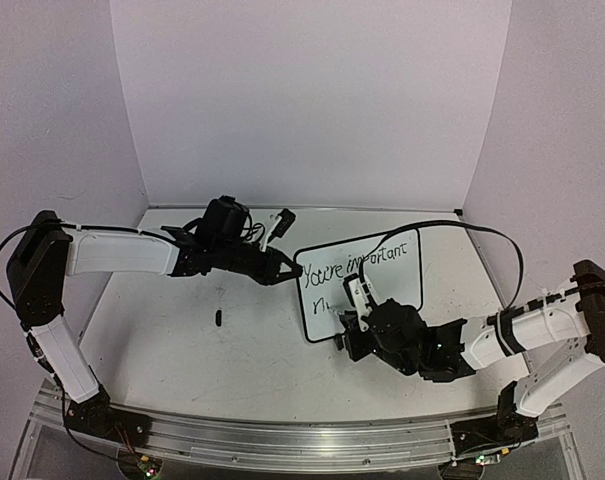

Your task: Write a sentence on the whiteboard

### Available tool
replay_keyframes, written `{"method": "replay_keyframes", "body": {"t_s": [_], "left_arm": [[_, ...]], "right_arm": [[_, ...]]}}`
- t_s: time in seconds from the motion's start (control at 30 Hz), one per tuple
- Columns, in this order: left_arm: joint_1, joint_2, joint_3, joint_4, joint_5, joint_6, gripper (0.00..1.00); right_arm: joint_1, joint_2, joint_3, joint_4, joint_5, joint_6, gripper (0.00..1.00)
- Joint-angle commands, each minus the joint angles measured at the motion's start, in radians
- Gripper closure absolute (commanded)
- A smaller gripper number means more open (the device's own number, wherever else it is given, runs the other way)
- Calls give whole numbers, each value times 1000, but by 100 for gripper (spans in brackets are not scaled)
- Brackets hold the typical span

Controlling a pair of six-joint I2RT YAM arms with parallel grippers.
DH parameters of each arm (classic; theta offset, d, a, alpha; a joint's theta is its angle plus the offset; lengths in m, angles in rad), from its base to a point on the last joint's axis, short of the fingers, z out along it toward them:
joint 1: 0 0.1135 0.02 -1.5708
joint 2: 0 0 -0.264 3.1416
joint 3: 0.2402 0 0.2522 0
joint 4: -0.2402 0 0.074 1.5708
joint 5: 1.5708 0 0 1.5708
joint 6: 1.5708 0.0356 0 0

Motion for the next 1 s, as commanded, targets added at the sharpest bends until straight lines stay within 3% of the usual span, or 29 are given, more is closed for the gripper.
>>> {"method": "replay_keyframes", "body": {"t_s": [0.0,0.47,0.97], "left_arm": [[6,7,35,-13,-52,40,100],[6,4,34,-13,-53,40,100],[6,0,32,-13,-54,42,100]], "right_arm": [[-6,5,-1,-32,53,35,100],[-11,-39,1,-3,137,44,100],[-12,5,37,68,64,-16,100]]}}
